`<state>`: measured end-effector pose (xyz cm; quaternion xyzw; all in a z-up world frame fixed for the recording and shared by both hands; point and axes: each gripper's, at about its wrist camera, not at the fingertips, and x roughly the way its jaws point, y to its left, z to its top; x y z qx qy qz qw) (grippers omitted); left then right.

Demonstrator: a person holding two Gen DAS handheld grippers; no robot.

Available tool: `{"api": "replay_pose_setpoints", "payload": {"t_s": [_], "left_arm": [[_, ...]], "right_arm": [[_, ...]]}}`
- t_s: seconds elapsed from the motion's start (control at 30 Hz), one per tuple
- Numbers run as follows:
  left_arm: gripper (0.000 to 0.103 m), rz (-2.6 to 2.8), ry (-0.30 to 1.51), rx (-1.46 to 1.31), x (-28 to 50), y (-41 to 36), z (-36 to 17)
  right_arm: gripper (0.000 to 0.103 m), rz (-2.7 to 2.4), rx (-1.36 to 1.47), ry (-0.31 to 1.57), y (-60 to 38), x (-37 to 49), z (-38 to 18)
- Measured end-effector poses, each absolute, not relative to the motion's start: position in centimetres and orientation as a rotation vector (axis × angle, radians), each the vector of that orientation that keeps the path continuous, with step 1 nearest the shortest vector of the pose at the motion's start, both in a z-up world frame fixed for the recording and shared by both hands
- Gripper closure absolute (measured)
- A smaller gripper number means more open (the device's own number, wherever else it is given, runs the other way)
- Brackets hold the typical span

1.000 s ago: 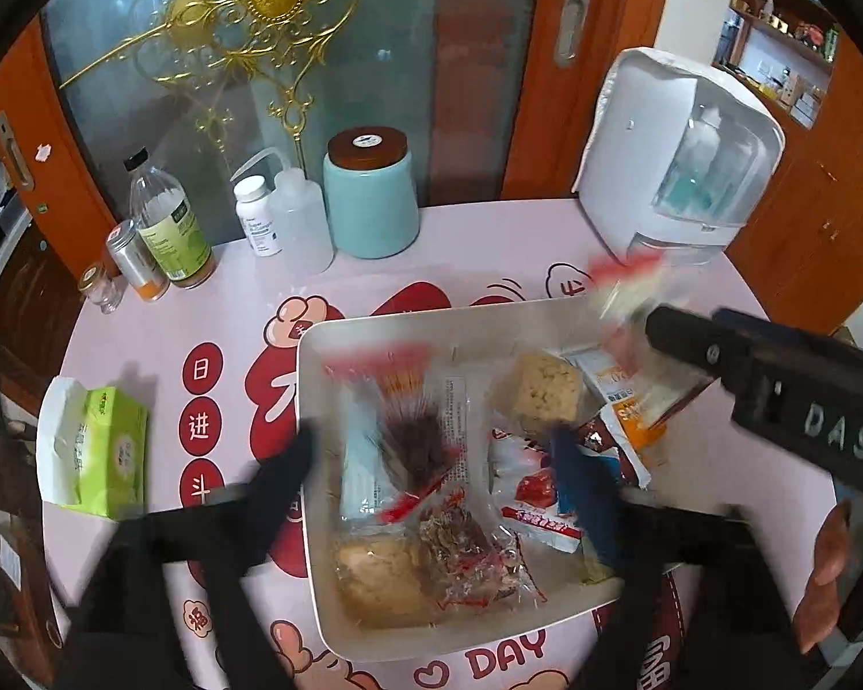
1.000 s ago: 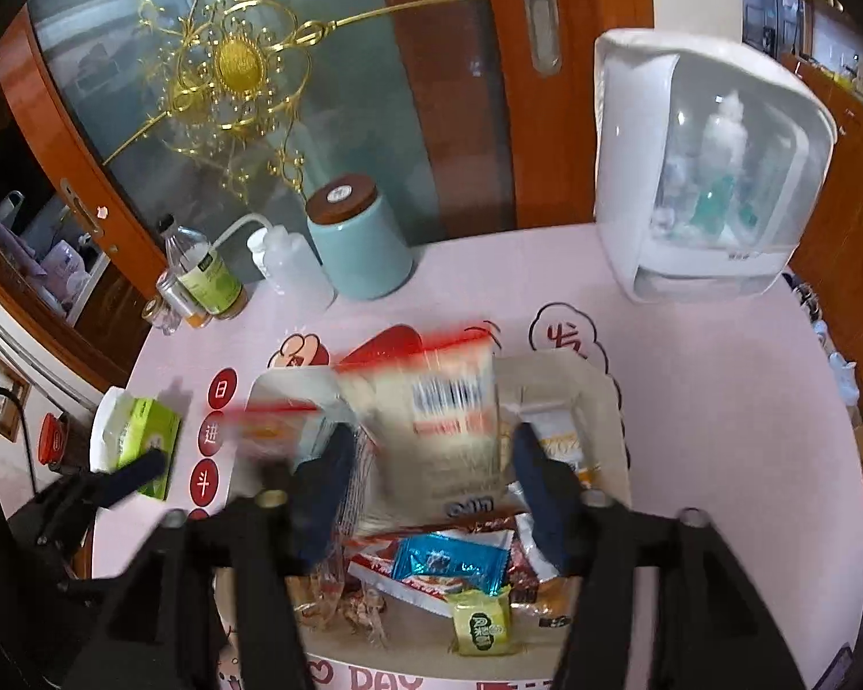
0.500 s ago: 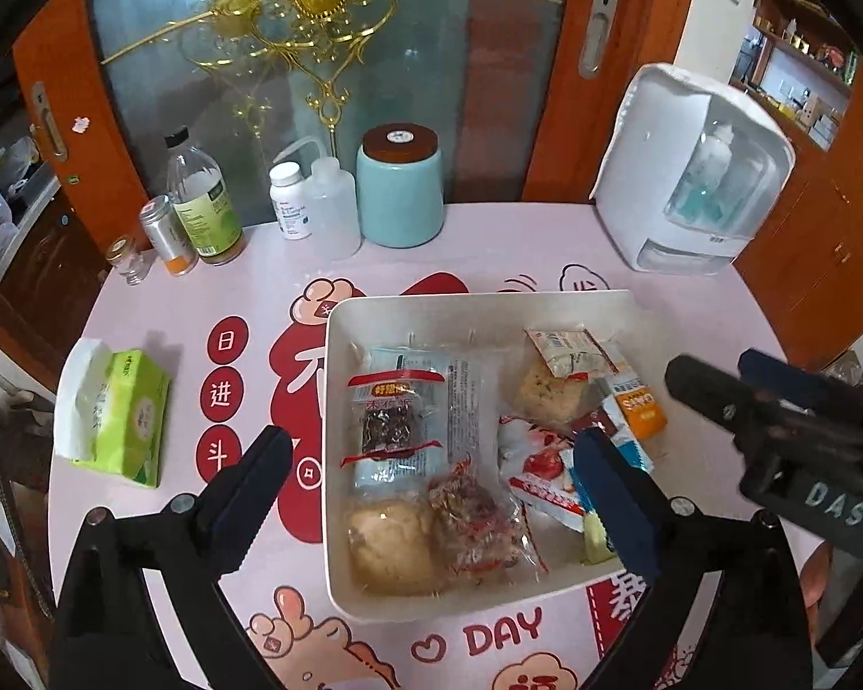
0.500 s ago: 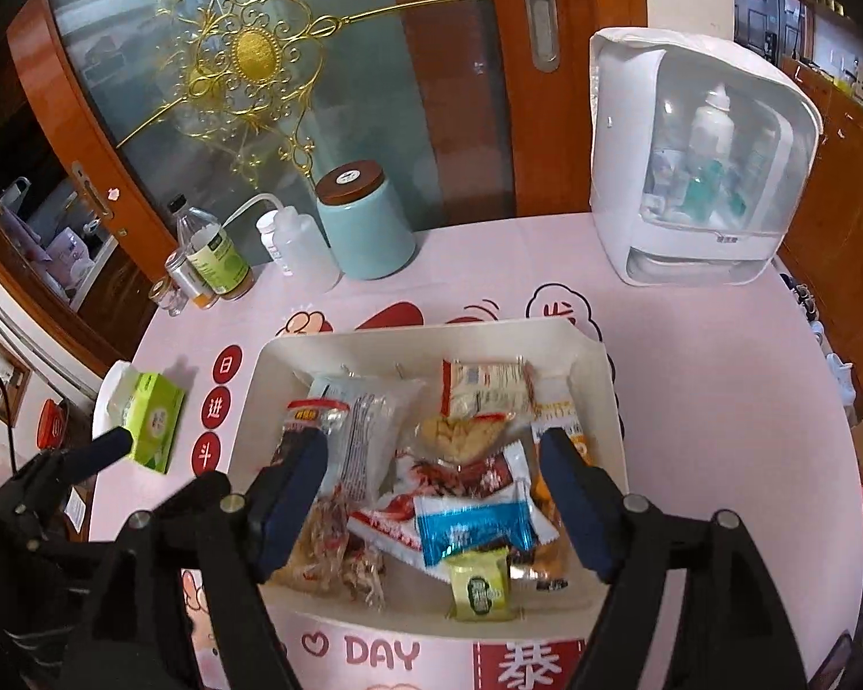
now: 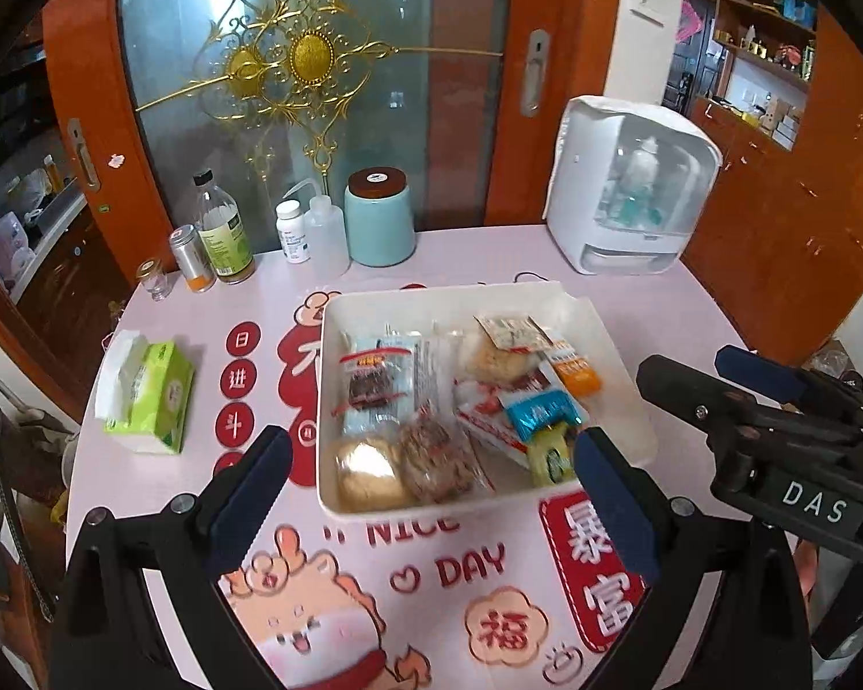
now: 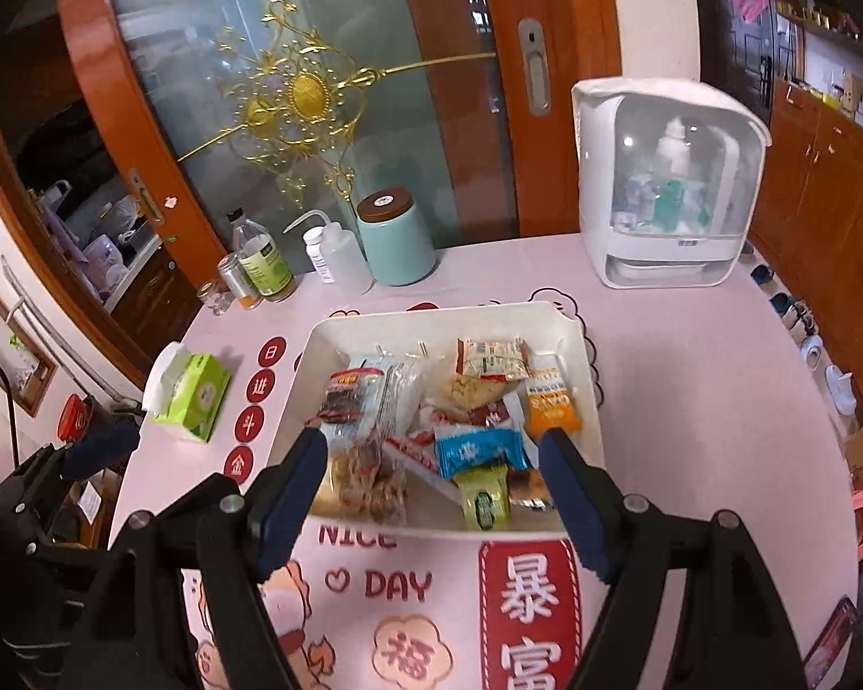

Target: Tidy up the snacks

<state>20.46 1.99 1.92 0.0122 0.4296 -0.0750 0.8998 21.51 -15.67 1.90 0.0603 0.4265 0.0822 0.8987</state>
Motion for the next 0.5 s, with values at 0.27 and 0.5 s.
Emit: {"api": "replay_pose_setpoints", "payload": {"t_s": [0.27, 0.5], "left_arm": [[0.005, -0.144, 0.881, 0.010, 13.6, 1.4, 3.2], [0.001, -0.117, 0.872, -0.011, 7.9, 1.6, 4.2]], "right_arm": [[0.026, 0.162, 0.090, 0.842, -16.9, 15.3, 3.3], [0.026, 0.178, 0.072, 0.828, -17.3, 10.2, 3.6]]}}
